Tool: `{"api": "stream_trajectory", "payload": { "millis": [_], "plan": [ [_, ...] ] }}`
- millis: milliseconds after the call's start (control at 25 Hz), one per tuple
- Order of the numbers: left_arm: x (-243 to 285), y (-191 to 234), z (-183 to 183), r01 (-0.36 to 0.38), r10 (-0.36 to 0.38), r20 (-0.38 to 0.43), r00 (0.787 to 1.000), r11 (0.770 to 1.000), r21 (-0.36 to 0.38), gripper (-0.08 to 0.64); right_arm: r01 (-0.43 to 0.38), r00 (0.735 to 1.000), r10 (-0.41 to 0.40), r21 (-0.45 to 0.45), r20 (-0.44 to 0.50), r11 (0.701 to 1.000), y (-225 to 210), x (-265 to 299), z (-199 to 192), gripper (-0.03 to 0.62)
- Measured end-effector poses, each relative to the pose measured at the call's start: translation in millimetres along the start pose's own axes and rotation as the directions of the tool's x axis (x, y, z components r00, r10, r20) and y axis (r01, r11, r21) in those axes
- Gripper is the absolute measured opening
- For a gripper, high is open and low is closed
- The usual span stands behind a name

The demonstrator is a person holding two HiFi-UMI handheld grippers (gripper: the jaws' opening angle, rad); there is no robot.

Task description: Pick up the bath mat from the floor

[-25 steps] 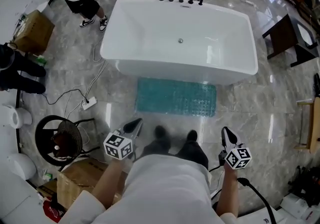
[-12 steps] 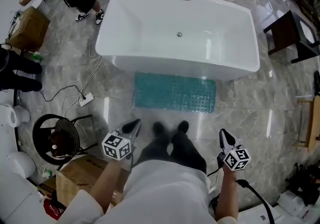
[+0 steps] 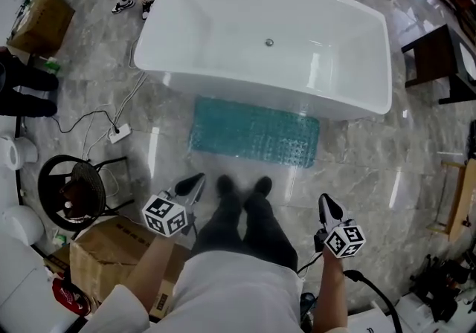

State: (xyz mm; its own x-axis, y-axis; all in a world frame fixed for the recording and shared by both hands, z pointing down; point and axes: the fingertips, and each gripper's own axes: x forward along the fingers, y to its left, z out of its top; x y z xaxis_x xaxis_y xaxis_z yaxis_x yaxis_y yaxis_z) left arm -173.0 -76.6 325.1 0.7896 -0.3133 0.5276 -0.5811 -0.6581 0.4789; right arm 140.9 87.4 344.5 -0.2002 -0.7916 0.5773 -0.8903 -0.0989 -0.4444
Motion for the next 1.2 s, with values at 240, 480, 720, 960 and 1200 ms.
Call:
{"api": "stream_trajectory", "payload": {
  "millis": [240,480,720,960,1200],
  "plan": [
    [35.8,8.9,-10.1,-0.026,0.026,0.023,0.999,0.999,-0.037,0.000,0.043,0.999,-0.042,0.022,-0.008,0.999,-40.3,25.5,-0.5,0.003],
    [68.0,29.2,-28.3,-0.080,0.081,0.007,0.997,0.995,-0.059,0.001,0.059,0.996,-0.056,0.045,-0.064,0.997,-86.7,49.6,-12.7,0.005],
    [90.5,51.2,-48.9,-0.130,0.128,-0.032,0.991,0.989,-0.067,0.000,0.071,0.993,-0.067,0.037,-0.092,0.997,-118.9,70.6,-19.8,0.005],
    [118.3,73.2,-61.4,-0.154,0.151,-0.041,0.988,0.986,-0.067,0.001,0.072,0.991,-0.069,0.022,-0.110,0.997,-148.0,97.4,-31.1,0.005],
    [149.1,94.7,-82.4,-0.161,0.157,-0.064,0.985,0.986,-0.049,0.002,0.087,0.988,-0.084,0.019,-0.133,0.996,-176.6,125.8,-60.5,0.005]
  ]
}}
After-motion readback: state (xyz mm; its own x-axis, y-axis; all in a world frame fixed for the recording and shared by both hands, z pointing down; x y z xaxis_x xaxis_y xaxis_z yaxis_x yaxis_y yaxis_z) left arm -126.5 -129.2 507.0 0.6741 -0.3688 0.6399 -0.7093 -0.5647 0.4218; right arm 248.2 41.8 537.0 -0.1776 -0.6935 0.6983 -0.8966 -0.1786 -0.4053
